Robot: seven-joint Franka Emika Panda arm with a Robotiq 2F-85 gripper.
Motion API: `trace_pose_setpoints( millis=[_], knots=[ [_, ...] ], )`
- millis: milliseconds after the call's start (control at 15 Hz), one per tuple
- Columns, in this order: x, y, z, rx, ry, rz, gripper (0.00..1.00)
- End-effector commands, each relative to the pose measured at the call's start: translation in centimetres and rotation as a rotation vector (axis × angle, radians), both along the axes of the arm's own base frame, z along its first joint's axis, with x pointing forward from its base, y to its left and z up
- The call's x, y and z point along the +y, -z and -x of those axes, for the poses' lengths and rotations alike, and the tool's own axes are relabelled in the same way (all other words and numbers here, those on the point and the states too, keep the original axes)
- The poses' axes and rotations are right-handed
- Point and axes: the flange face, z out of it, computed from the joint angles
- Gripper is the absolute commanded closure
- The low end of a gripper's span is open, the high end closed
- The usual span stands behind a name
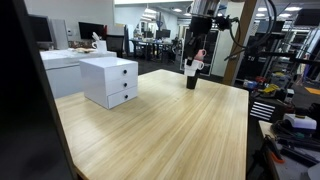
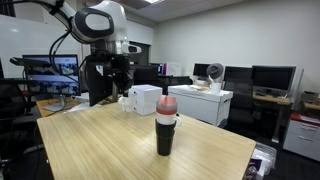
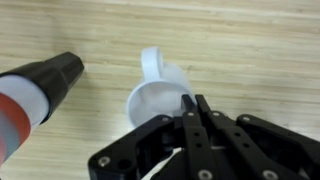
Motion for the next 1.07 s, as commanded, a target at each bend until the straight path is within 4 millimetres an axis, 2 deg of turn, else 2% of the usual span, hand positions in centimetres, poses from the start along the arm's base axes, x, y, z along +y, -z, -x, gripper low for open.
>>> trace_pose_setpoints(
  millis=[0, 400, 1000],
  knots=[
    [1.2, 1.4, 3.3, -0.017, -0.007, -0.056, 0.97],
    [1.4, 5.3, 6.2, -0.036, 0.001, -0.018, 0.97],
    [0.5, 10.1, 8.7, -0.051, 0.024, 0.017, 0.97]
  ],
)
